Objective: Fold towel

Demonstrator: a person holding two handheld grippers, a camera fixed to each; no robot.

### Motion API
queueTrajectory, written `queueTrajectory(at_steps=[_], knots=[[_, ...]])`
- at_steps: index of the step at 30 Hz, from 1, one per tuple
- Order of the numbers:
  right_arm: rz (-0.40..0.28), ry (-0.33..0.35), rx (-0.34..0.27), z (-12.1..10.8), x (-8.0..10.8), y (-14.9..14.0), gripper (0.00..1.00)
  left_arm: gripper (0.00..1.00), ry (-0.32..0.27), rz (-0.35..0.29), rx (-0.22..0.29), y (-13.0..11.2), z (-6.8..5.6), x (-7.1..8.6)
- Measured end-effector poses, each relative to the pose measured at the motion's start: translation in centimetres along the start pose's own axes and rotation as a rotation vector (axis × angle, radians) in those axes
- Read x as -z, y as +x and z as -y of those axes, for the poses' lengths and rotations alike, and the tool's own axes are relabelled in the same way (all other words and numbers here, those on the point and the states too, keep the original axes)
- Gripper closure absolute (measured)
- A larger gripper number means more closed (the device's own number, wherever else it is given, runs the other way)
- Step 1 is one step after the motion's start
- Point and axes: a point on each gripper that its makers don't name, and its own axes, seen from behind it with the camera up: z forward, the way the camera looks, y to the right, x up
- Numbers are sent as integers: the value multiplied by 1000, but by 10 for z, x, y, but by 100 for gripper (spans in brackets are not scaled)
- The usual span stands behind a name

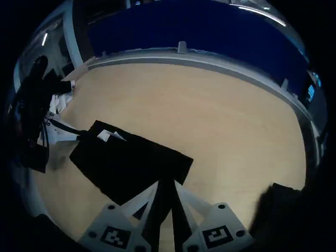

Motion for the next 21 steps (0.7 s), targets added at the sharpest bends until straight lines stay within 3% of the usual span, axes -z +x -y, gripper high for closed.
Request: queueTrajectory(at_steps=[3,6,10,13,17,21], knots=[[-4,-3,-7,-2,-3,2,82,71,11,-4,6,5,4,-2],[-8,-9,-13,-3,-5,3,69,64,22,-9,13,9,8,-3],[-30,-18,-17,-6,-7,6,33,59,39,-21,29,15,15,-4],[-45,-30,-4,-8,-6,9,16,53,50,-28,42,20,19,-6],[-50,-40,52,-7,-3,7,3,42,62,-31,53,24,22,-9],[-38,-48,98,-6,-3,0,1,24,73,-31,63,28,24,-12]])
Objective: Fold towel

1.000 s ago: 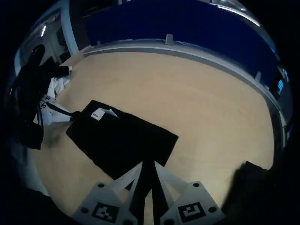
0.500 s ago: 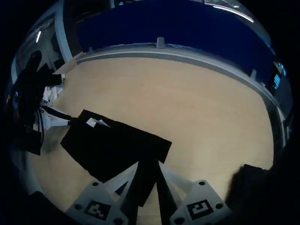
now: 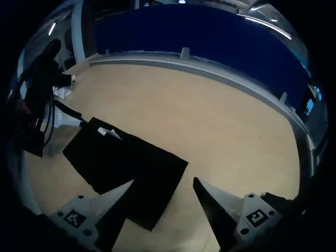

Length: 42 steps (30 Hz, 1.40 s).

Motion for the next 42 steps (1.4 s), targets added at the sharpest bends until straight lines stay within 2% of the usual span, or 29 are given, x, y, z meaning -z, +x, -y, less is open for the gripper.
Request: queueTrajectory(at_steps=[3,6,11,18,24,33,42], knots=[[2,5,3,1,0,-3,1,4,6,-2,12,4,2,-2],[-1,11,-9,2,-1,-4,0,3,8,-5,22,7,2,-3],[1,14,-12,1,0,-8,0,4,32,-22,9,12,9,-2],[13,11,14,1,3,-18,0,4,52,-39,-26,8,17,15],[13,33,18,11,4,-22,0,4,70,-44,-12,-10,24,36],[8,80,34,35,6,-15,0,4,105,-44,59,-50,40,64],[18,154,71,79,-2,-9,0,4,156,-53,144,-89,66,93]])
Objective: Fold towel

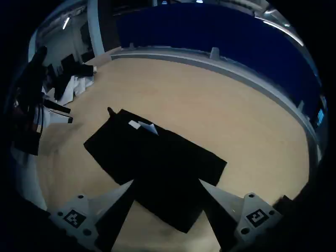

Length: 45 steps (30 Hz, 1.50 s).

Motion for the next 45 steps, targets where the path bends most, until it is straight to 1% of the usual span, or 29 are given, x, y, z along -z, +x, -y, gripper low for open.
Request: queueTrajectory(at_steps=[5,11,15,19,24,30,36,45], knots=[[9,58,28,32,-14,3,0,4,28,3,52,-21,19,13],[24,118,55,66,-30,7,0,4,50,6,97,-41,35,24],[30,145,70,81,-38,10,0,4,57,7,113,-49,43,26],[38,155,79,89,-44,10,0,4,58,6,120,-52,47,28],[44,161,81,94,-48,10,0,4,55,4,121,-53,49,29],[51,154,79,92,-54,9,0,4,51,1,112,-53,48,29],[42,133,78,84,-56,18,0,4,50,1,105,-52,48,31],[17,97,91,67,-59,42,0,4,43,-7,110,-50,47,36]])
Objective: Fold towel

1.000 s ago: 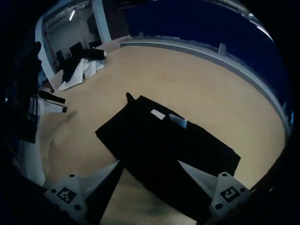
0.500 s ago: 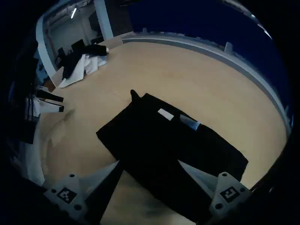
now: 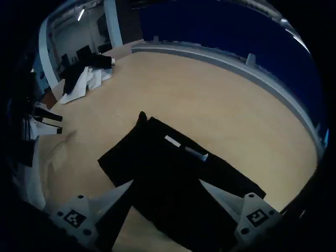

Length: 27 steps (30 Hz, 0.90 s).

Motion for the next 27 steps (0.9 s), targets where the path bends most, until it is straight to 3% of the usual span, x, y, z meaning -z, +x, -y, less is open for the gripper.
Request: queueTrajectory(at_steps=[20,27], knots=[[-32,-80,-12,-28,4,16,0,4,-3,-5,-4,-2,-2,5],[-44,-73,-17,-27,15,16,0,4,-6,-5,-7,-3,-6,7]])
